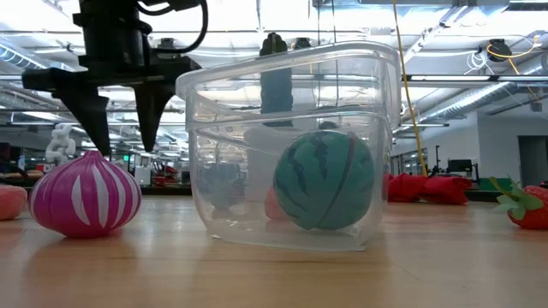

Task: Pick and placing Produce into tupperware
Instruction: Put the red dragon fruit into the transparent bin

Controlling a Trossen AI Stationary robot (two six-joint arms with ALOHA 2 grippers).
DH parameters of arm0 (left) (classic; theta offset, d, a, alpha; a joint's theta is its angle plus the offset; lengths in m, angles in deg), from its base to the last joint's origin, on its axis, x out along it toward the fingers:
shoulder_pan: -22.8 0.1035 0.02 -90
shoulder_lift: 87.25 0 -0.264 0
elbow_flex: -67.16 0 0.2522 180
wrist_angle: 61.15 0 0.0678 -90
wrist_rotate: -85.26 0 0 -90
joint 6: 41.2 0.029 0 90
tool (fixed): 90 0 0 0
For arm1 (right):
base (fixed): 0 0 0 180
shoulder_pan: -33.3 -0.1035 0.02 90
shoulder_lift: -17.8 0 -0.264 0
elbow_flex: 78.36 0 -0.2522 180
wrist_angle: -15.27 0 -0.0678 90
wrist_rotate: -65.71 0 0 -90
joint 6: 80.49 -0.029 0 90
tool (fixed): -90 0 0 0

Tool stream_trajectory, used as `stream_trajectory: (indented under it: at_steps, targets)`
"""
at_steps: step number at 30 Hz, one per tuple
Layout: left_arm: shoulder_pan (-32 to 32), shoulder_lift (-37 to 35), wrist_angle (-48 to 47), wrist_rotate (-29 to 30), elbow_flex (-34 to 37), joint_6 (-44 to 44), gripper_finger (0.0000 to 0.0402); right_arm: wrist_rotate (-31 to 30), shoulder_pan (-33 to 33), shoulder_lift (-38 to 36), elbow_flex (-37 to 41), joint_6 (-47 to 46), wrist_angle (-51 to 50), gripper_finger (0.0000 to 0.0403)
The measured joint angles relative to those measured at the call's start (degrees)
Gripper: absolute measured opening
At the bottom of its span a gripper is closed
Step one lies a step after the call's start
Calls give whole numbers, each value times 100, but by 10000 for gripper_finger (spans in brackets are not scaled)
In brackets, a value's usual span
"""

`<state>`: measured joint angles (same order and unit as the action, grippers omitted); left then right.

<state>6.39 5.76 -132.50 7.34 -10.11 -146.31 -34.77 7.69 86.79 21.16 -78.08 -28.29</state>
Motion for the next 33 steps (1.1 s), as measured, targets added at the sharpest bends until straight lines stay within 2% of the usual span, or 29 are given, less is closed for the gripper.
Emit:
stream_trajectory:
  at_steps: [6, 10, 15, 21, 24, 29, 33]
  targets:
    - [-176, 0, -8, 344, 0, -615, 248, 20, 0, -104, 0, -11, -144, 196]
    - [-248, 0, 75, 700, 0, -650, 255, 22, 0, -114, 0, 20, -250, 196]
    - [-321, 0, 210, 752, 0, -819, 271, 24, 0, -114, 0, 42, -628, 196]
    - [-357, 0, 214, 729, 0, -1027, 308, 26, 0, -127, 0, 49, -1088, 196]
    - [-358, 0, 218, 525, 0, -1197, 335, 26, -14, -185, 0, 185, -1156, 196]
    - [-360, 0, 221, 448, 0, -1313, 376, 31, -151, -429, 0, 403, -1154, 196]
    - [-359, 0, 216, 444, 0, -1619, 391, 31, -248, -725, 0, 431, -1184, 196]
